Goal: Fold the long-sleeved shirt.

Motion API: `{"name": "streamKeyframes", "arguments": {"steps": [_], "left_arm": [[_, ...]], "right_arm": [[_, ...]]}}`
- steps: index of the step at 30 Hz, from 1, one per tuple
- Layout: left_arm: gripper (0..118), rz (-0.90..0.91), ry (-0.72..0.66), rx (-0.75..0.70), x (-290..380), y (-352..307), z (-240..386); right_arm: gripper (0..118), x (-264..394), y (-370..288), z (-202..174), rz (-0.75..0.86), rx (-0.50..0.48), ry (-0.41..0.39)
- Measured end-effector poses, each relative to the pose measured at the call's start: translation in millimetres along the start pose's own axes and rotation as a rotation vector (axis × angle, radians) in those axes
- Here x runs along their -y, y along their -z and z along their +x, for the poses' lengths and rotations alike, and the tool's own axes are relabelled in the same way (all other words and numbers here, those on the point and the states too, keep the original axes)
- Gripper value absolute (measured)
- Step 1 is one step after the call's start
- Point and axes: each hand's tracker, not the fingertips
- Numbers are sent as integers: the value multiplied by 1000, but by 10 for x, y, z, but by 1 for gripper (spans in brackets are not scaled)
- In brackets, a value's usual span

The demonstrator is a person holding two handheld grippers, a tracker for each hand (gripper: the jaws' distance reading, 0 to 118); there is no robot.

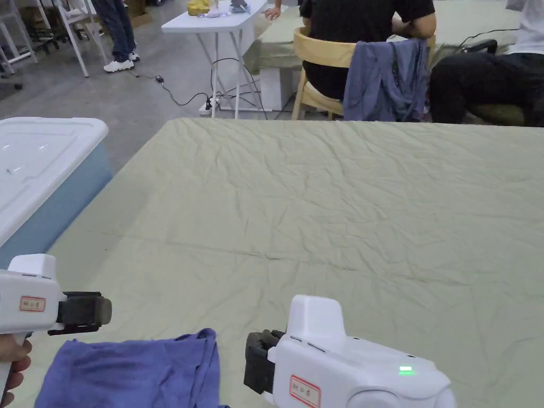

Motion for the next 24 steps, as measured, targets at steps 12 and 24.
{"name": "streamKeyframes", "arguments": {"steps": [12, 24], "left_arm": [[0, 698, 125, 182, 253, -1824, 2159], [0, 863, 92, 206, 448, -2146, 3008]], "right_arm": [[3, -210, -2351, 1309, 458, 613, -132], [3, -404, -3067, 1029, 693, 626, -213]]}}
